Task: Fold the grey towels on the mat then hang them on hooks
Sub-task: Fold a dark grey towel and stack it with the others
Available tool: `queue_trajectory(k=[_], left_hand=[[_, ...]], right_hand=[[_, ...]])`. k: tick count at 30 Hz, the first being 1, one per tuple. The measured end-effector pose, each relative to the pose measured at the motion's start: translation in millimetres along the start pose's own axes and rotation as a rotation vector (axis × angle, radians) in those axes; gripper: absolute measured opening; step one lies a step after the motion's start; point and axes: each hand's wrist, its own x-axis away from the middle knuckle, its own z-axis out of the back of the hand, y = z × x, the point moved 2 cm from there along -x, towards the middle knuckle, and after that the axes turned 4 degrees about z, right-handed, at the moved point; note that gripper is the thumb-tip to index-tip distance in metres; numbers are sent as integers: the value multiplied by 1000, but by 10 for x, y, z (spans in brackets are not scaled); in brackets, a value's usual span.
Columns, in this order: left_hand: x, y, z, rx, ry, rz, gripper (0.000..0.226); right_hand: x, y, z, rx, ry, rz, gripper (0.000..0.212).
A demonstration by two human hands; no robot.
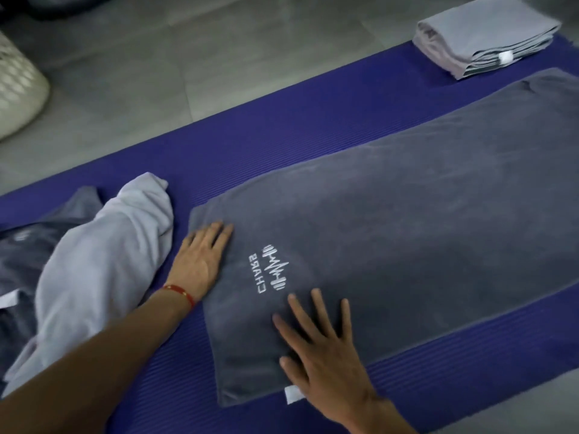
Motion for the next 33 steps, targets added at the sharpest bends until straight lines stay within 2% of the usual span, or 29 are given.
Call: queue_trajectory(k=[3, 7, 10, 12, 15, 17, 22, 26, 28, 30, 32, 33], left_hand=[[262, -160, -73, 82, -96, 85, 68], [77, -428, 10, 205, -121, 160, 66], [-187, -496, 26, 253, -127, 203, 57], [-359, -531, 39, 278, -85, 247, 50], [-579, -529, 158, 310, -64, 321, 30], [-695, -493, 252, 335, -55, 370, 22], [-818, -459, 301, 413, -112, 522, 27], [-827, -480, 398, 370, -126, 490, 42], [-866, -528, 482, 291, -71, 435, 46], [-897, -532, 535, 266, -85, 431, 50], [-898, -527, 554, 328, -104, 495, 51], [-894, -532, 561, 383, -98, 521, 48]], right_hand=[[-10, -446, -203, -21, -81, 142, 74], [-159, -746, -286, -30, -177, 236, 75], [-283, -828, -251, -40, -167, 246, 66], [-343, -883, -225, -30, -165, 218, 63], [-392, -941, -244, -38, -180, 155, 79], [-394, -970, -245, -32, -143, 123, 71], [-405, -968, -174, -138, -16, 61, 31], [-378, -890, -31, -397, 128, 12, 10], [-365, -871, 55, -501, 152, -35, 11], [-323, -874, 86, -618, 142, -106, 15], [-293, -853, 108, -683, 208, -248, 8], [-284, -820, 116, -721, 264, -355, 13]])
